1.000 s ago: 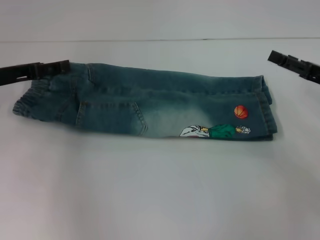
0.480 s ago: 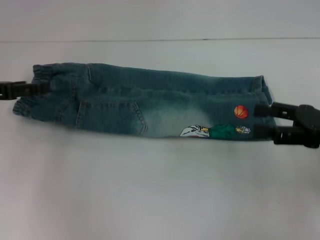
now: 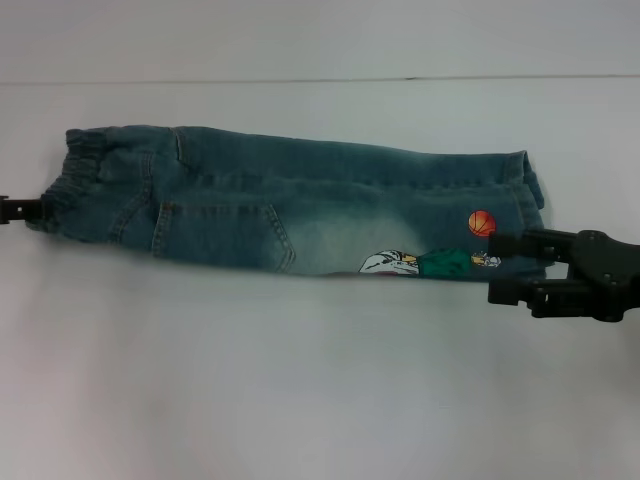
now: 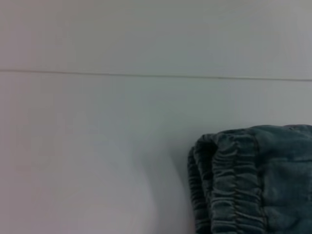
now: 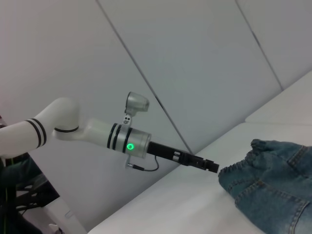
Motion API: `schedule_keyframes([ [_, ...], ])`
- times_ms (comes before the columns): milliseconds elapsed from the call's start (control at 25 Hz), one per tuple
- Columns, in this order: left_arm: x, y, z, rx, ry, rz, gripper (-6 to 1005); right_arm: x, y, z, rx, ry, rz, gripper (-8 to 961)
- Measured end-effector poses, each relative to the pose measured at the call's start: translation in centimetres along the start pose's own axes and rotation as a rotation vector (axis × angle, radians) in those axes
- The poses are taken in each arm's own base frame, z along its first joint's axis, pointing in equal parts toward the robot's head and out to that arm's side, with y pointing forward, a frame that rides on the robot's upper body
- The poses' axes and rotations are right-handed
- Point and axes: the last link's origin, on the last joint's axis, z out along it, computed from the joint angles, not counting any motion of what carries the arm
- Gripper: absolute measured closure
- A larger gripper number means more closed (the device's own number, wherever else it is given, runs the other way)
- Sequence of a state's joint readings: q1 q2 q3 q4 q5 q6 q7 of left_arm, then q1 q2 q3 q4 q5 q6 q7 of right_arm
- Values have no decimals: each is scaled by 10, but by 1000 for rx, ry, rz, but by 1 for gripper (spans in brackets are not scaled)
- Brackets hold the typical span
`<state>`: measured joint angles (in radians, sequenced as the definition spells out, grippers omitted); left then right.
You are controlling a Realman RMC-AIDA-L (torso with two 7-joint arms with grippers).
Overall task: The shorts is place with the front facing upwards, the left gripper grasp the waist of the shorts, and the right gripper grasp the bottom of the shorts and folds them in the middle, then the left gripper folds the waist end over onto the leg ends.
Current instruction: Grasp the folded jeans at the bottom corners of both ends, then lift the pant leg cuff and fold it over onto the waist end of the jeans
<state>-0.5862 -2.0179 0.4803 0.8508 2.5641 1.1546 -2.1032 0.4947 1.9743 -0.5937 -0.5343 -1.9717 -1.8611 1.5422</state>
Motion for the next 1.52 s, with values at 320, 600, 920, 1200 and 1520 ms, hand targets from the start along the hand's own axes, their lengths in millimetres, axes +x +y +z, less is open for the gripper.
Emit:
schedule_keyframes([
  [320, 1, 4, 18, 46, -28, -43, 109, 4, 2, 9, -15, 4, 7, 61],
  [600, 7, 17, 27, 17, -73, -29, 114, 5, -1, 15, -3, 0, -4, 69],
  [920, 13, 28, 32, -4, -88, 0, 410, 5, -3, 16, 13, -1, -11, 80],
  [1200, 14, 31, 33, -10, -92, 7, 800, 2, -6, 18, 23, 3, -20, 88],
  [1520, 18, 33, 30, -28, -100, 17, 899, 2, -8, 23, 26, 32, -28, 99],
])
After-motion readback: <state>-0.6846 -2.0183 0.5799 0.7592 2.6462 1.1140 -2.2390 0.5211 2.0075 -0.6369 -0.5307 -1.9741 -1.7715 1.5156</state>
